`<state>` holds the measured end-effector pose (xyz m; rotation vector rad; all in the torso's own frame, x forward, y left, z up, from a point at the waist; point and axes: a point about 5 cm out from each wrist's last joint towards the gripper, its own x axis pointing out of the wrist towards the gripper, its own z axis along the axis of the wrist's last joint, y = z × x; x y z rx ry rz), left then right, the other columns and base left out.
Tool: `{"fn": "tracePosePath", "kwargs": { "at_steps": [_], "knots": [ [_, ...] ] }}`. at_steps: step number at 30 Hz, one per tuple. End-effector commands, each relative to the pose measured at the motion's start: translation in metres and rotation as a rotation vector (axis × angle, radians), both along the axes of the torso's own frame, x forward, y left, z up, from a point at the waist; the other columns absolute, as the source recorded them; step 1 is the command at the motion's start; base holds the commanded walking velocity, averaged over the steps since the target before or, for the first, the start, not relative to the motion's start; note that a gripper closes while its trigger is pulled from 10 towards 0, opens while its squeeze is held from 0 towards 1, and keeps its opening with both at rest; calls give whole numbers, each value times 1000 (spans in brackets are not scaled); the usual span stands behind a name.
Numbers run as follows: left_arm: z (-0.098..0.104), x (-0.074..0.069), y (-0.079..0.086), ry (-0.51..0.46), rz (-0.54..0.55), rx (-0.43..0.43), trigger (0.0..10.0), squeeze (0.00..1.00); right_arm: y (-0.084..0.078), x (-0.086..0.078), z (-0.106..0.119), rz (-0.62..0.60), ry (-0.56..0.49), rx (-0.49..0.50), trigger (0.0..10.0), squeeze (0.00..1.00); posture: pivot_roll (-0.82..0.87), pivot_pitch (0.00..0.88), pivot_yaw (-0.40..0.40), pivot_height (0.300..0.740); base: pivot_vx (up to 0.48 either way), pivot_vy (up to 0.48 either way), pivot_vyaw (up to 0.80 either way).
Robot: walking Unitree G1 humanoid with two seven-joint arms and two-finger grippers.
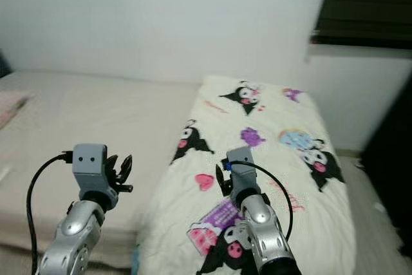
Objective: Clean up the room
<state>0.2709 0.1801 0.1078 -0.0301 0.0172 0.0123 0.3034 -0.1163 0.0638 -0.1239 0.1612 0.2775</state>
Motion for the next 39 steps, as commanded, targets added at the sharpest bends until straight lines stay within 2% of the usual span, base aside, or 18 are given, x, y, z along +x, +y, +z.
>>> {"fn": "tracePosePath", "kwargs": {
  "at_steps": [1,13,17,21,39],
  "knots": [
    [3,-1,1,-9,10,-5,10000,0,0,1,2,3,-11,2,10000,0,177,12,-69,740,0,0,800],
    [5,-4,1,-16,10,-1,10000,0,3,2,3,17,-14,14,10000,0,183,26,-74,740,0,0,800],
    [8,-4,1,-23,1,18,10000,0,4,3,4,20,-16,16,10000,0,188,29,-75,740,0,-386,800],
    [7,-4,2,-23,18,-36,10000,0,4,3,4,21,-16,18,10000,0,188,28,-74,740,0,-334,800],
    [5,-6,5,14,31,-10,10000,0,7,7,6,38,-21,24,10000,0,196,28,-86,740,0,0,800]
  ]
}}
